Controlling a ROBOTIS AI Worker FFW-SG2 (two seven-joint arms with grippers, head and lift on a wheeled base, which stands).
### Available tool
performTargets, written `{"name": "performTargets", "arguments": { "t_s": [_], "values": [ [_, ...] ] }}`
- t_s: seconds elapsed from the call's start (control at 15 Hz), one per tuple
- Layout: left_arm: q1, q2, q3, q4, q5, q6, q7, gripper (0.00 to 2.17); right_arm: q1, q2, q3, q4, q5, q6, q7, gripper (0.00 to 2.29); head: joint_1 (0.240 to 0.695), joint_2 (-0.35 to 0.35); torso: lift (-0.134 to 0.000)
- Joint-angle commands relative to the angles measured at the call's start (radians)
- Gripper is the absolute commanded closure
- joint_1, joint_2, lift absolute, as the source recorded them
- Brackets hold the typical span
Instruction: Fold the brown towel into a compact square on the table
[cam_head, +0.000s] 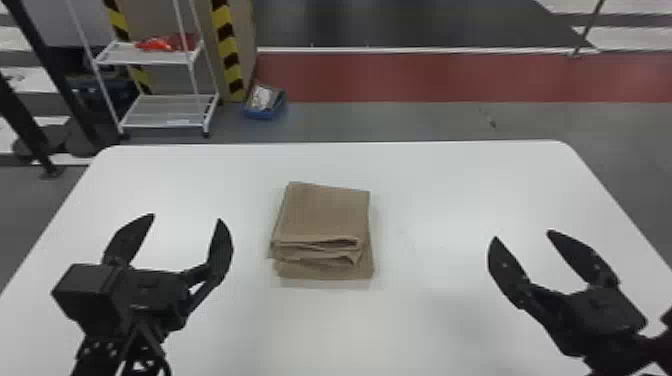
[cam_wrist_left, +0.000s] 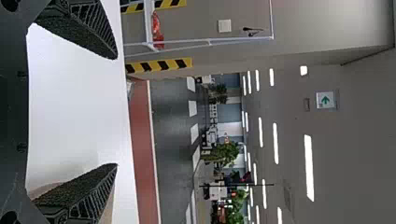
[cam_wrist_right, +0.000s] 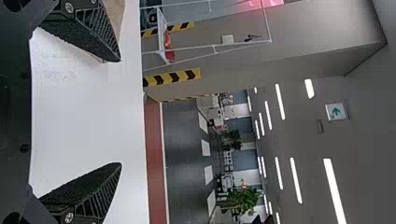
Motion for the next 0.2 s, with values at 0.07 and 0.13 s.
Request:
{"name": "performTargets", "arguments": {
  "t_s": [0.07,0.13],
  "values": [
    [0.008,-0.003,0.0,-0.02,-0.01,0.011,0.001,0.07,0.003,0.0,0.002,0.0,0.0,-0.003,0.0,0.09,0.695,0.007,-0.128],
    [0.01,-0.005,-0.002,-0.021,-0.015,0.011,0.001,0.07,0.006,0.0,0.002,0.0,-0.002,-0.012,0.0,0.09,0.695,0.007,-0.128]
  ]
}}
